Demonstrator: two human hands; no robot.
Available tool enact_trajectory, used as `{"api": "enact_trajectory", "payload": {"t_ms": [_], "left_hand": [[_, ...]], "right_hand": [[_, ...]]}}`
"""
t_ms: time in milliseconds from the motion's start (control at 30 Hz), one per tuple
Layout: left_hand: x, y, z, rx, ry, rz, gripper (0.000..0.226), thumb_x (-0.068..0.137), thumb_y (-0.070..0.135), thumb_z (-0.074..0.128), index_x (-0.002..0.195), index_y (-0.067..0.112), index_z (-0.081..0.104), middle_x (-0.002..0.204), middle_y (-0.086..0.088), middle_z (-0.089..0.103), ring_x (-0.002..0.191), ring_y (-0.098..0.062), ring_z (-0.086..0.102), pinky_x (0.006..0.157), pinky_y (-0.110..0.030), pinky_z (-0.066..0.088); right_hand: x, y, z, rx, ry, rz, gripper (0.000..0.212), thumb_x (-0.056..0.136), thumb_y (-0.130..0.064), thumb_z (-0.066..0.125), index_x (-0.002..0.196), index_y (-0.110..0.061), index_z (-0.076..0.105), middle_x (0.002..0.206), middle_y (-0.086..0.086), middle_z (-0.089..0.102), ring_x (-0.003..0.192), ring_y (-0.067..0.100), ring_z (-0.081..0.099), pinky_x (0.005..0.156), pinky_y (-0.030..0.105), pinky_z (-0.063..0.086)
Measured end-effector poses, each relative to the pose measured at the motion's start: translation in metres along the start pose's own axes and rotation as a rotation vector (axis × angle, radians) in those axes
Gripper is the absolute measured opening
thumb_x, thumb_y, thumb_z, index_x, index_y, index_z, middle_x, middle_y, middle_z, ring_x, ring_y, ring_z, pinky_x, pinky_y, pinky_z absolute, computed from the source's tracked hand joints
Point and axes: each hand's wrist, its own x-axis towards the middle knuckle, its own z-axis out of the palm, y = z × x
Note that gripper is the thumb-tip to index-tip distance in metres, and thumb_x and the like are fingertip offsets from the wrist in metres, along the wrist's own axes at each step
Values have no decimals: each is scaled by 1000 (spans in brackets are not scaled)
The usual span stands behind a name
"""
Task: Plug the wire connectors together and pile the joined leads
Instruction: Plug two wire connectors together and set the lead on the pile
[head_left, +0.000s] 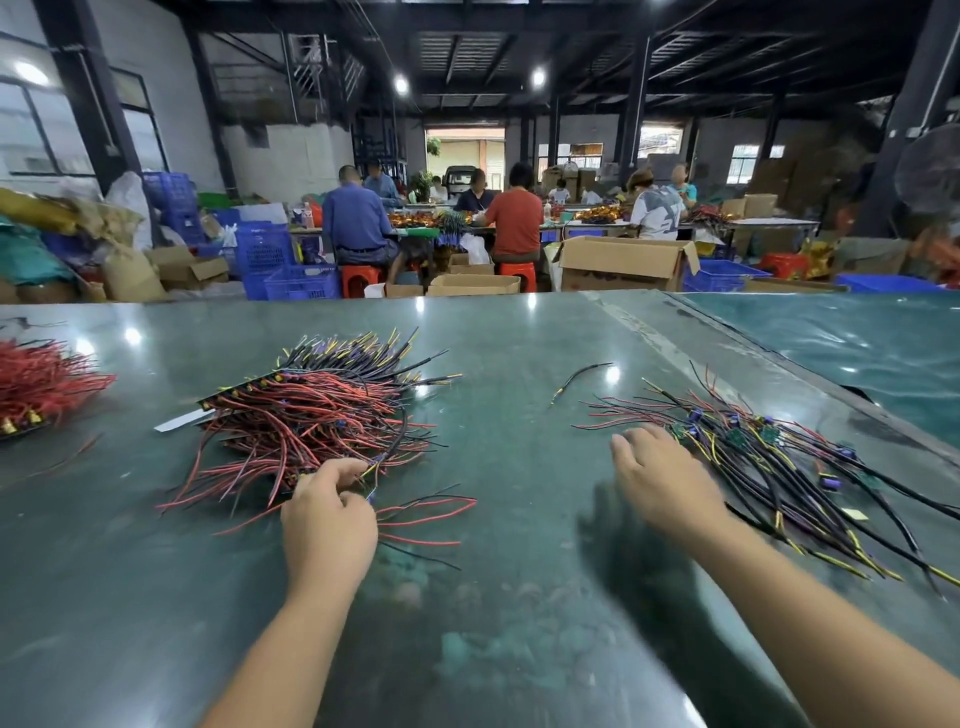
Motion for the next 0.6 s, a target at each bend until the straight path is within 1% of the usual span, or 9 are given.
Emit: {"api": "enact_trajectory", "payload": {"t_ms": [67,133,267,333,367,433,467,500,600], "left_hand": [[0,-6,2,272,-85,-15,39,85,-2,46,111,22,63,114,-15,60,112,-32,48,98,-37,27],[-3,-5,2,357,-118,-11,33,91,10,48,121,18,57,121,-17,56,120,-30,42,101,-36,22],[-3,-3,-1,286,-175,-47,37,89,37,58,119,15,61,120,-11,62,114,-30,54,95,-35,41],[-5,-2,-2,282,-180,-53,35,84,40,66,112,19,68,114,-3,68,110,-26,59,89,-32,45],[-5,0,-2,253,-158,-52,27,83,36,68,105,21,71,108,0,70,107,-26,61,85,-30,46],[-7,4,-3,121,-121,-83,8,83,27,68,78,29,74,83,6,72,91,-25,64,70,-26,43],[-7,5,-3,43,-109,-111,21,84,23,66,65,32,70,70,10,68,81,-23,63,64,-26,41],[-7,7,-2,-52,-108,-143,27,85,20,64,61,32,68,63,11,65,73,-21,60,61,-27,41],[-10,15,0,-486,-219,-266,15,92,11,58,91,12,73,71,2,67,66,-15,58,64,-26,47]], "right_hand": [[-21,-23,8,173,71,-16,33,99,-30,32,69,-19,39,92,4,53,96,27,51,77,37,38],[-46,-40,18,306,108,-53,36,99,-27,34,63,-20,35,80,0,50,85,23,48,71,35,34],[-70,-47,34,316,-20,-167,35,100,-29,37,70,-16,48,82,-6,50,85,16,50,73,32,36],[-70,-44,36,329,-48,-203,32,100,-27,39,81,-9,57,88,-2,55,90,16,52,77,30,36],[-70,-43,35,341,-55,-214,30,100,-26,41,86,-7,60,91,-1,57,92,15,53,79,28,36],[-70,-42,35,378,-61,-233,25,98,-24,45,94,-11,65,96,-5,59,94,10,53,80,21,34],[-70,-43,35,396,-59,-243,21,97,-22,47,97,-14,66,97,-8,58,94,7,53,79,18,33],[-70,-43,35,405,-62,-251,18,96,-20,49,99,-17,66,97,-10,58,93,4,52,78,15,32],[-71,-46,36,425,-96,-249,22,92,-9,49,100,-20,66,98,-13,58,92,4,53,76,12,33]]}}
